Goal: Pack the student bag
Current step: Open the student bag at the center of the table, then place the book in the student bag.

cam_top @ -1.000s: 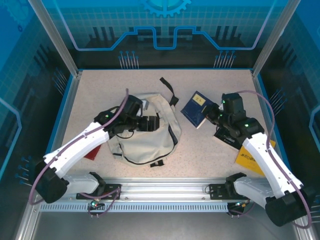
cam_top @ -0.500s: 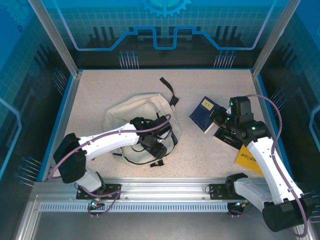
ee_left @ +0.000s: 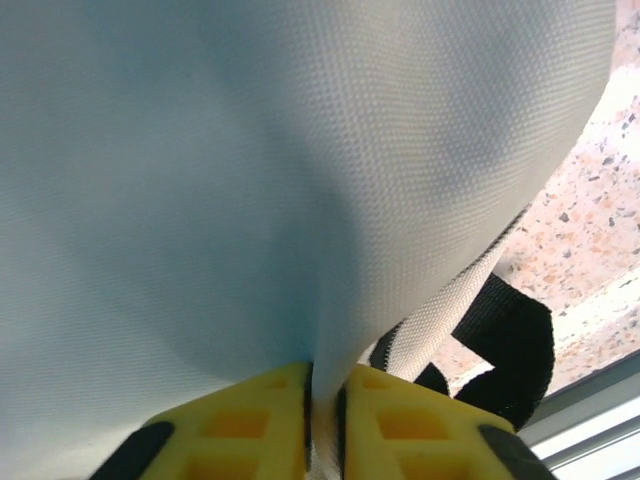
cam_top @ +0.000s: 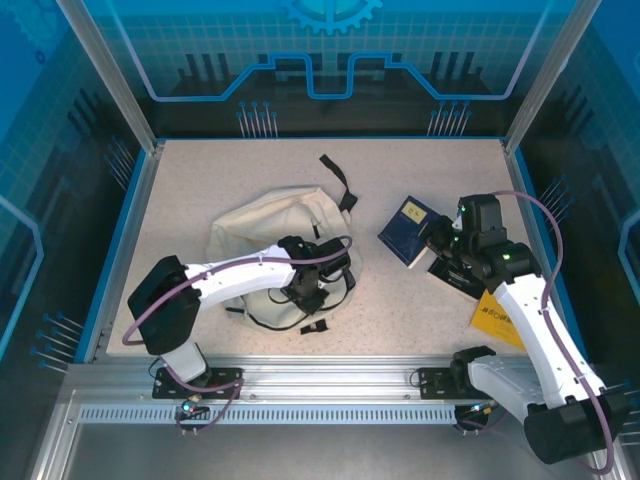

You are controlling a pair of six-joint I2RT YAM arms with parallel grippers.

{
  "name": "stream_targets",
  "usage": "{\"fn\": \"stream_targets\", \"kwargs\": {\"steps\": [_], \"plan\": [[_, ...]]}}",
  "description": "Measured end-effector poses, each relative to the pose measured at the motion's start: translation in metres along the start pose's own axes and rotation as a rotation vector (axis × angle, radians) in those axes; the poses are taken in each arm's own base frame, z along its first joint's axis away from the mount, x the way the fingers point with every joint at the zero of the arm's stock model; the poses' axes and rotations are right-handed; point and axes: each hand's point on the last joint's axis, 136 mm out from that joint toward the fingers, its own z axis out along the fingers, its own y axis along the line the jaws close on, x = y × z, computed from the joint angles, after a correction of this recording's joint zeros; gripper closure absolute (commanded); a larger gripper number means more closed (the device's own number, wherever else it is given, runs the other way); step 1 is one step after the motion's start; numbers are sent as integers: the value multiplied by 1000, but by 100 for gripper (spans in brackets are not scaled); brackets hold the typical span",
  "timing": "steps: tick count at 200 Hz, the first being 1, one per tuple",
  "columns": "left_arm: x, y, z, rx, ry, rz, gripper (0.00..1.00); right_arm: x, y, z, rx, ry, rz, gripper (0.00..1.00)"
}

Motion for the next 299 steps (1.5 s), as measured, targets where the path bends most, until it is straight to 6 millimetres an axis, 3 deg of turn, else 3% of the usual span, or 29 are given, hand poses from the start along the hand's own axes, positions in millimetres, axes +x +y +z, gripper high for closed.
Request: {"fn": "stream_targets", "kwargs": {"steps": [34,85,144,181,206,243,299], "plan": [[-13,6,-18,-19,-74,-11,97,2,-1,0,1,7,2,100],[-42,37,-69,-44,-283,-103,99,-2,-4,-3,4,-6,15,100],[-92,67,-117,-91,-532,-254,100,1,-2,-5,-43,40,2,100],[-116,69,-161,-48,-746,-309,100,13,11,-6,-133,130,-18,100],[-116,67,-185,5,-855,-317,100,30,19,-7,-188,233,-10,100],[-116,56,-181,72,-872,-294,100,48,27,-7,-271,319,16,100],[-117,41,-177,152,-864,-253,100,69,40,19,-318,427,38,100]]}}
